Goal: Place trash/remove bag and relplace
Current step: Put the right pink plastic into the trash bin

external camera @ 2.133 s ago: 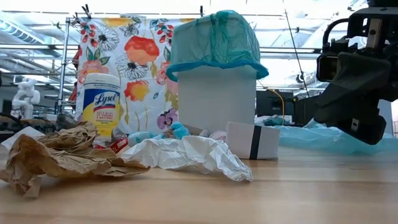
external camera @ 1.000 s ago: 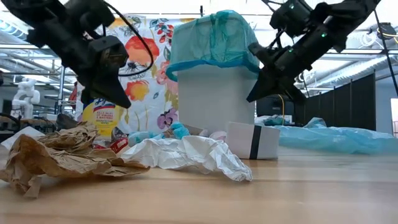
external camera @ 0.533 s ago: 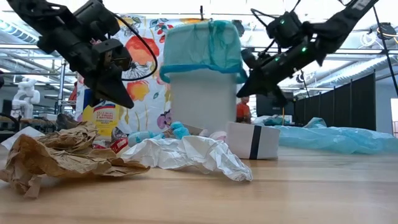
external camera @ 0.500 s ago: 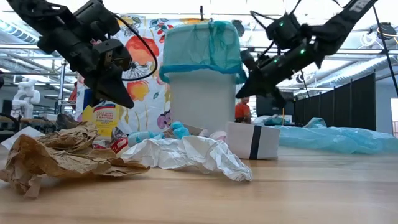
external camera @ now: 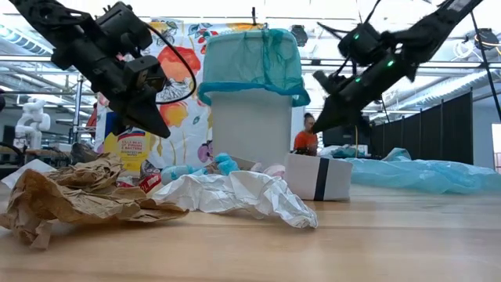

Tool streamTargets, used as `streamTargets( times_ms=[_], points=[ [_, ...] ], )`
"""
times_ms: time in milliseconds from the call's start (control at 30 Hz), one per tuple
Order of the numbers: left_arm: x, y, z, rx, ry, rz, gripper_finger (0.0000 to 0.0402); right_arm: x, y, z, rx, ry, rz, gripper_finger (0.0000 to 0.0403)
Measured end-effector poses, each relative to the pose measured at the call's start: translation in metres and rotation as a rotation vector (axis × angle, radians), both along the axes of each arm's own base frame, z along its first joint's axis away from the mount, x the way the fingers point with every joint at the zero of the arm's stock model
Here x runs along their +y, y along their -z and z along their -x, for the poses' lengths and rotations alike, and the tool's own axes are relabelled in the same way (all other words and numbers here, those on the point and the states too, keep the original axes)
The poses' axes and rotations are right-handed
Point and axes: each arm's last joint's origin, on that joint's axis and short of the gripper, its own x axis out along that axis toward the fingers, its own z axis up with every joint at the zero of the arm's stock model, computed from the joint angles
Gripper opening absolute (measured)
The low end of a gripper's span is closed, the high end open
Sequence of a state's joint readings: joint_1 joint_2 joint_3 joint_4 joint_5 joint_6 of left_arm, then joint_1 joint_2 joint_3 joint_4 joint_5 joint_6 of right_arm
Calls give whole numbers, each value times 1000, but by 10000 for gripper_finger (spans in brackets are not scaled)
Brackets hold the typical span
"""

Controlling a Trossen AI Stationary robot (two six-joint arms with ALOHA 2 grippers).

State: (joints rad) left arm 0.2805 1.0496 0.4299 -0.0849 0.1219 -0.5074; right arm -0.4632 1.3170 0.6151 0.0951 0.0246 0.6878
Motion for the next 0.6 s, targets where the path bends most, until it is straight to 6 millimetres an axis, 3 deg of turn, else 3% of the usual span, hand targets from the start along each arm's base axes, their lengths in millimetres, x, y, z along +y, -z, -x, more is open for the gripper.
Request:
streamTargets(
  times_ms=[233,433,600],
  points=[
    [0,0,0,0,-1,0,0,53,-18,14,77,-156,-60,0],
    [0,0,0,-1,0,1,0,97,-17,-2,39,-317,-63,0],
    [0,0,0,-1,1,1,0,114,-7,-22,-1,-422,6,4]
  ],
)
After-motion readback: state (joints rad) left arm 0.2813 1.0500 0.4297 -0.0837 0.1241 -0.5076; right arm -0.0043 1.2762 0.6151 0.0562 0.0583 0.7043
